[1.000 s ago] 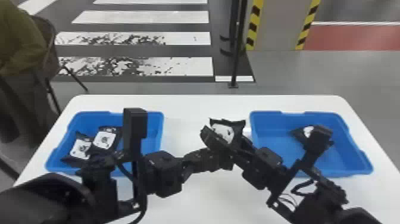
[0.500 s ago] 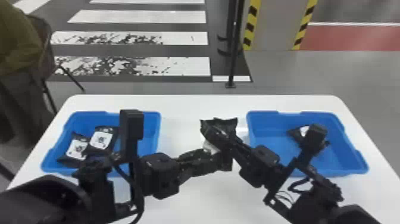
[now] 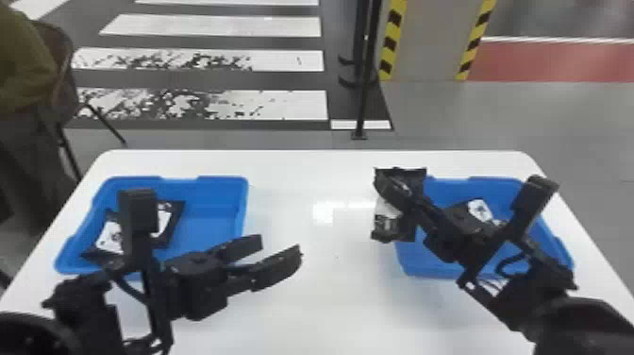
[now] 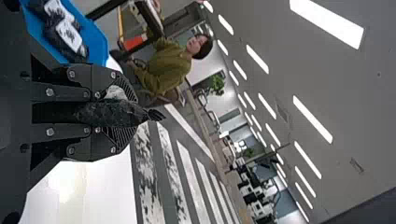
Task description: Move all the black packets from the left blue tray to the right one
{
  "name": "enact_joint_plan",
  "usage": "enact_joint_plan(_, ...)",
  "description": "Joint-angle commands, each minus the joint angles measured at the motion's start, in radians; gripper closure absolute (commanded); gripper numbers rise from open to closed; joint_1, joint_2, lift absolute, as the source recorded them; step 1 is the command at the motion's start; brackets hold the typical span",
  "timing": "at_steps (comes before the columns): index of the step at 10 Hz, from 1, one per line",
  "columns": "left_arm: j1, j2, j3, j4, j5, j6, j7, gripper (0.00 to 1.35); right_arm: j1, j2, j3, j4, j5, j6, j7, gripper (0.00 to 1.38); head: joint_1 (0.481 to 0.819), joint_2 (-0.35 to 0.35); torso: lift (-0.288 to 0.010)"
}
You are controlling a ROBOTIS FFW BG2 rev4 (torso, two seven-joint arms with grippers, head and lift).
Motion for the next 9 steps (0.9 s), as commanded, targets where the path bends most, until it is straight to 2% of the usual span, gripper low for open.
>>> enact_joint_plan(1, 0.023, -0.01, 0.067, -0.015, -0.007, -0.004, 0.0, 0.2, -0.075, -0.012, -0.044, 0.112, 0.045, -0.012, -0.01, 1.28, 0.695, -0.033, -0.14)
enact_joint_plan(3, 0.028, -0.015, 0.133, -0.025, -0.029, -0.004, 0.0, 0.2, -0.168, -0.021, -0.078, 0.276, 0.125, -0.022, -0.025, 1.24, 0.695, -0.054, -0.14)
enact_joint_plan(4, 0.028, -0.022, 0.167, -0.035, -0.043, -0.004, 0.0, 0.2, -0.2, -0.021, -0.09, 0.342, 0.159, -0.034, -0.039, 0.99, 0.695, -0.058, -0.14)
enact_joint_plan(5, 0.028, -0.024, 0.194, -0.035, -0.055, -0.009, 0.0, 0.2, -0.197, -0.017, -0.122, 0.35, 0.231, -0.049, -0.068, 0.51, 0.695, -0.061, -0.14)
enact_joint_plan(6, 0.023, -0.024, 0.216, -0.035, -0.073, -0.011, 0.005, 0.2, -0.163, -0.009, -0.154, 0.306, 0.293, -0.063, -0.1, 0.14, 0.695, -0.069, -0.14)
enact_joint_plan(7, 0.013, -0.022, 0.234, -0.035, -0.091, -0.011, 0.012, 0.21, -0.092, 0.003, -0.182, 0.203, 0.347, -0.081, -0.146, 0.06, 0.695, -0.08, -0.14)
enact_joint_plan(9, -0.009, -0.022, 0.278, -0.035, -0.161, 0.001, 0.032, 0.23, 0.08, 0.029, -0.186, 0.009, 0.386, -0.171, -0.179, 0.15, 0.695, -0.083, -0.14)
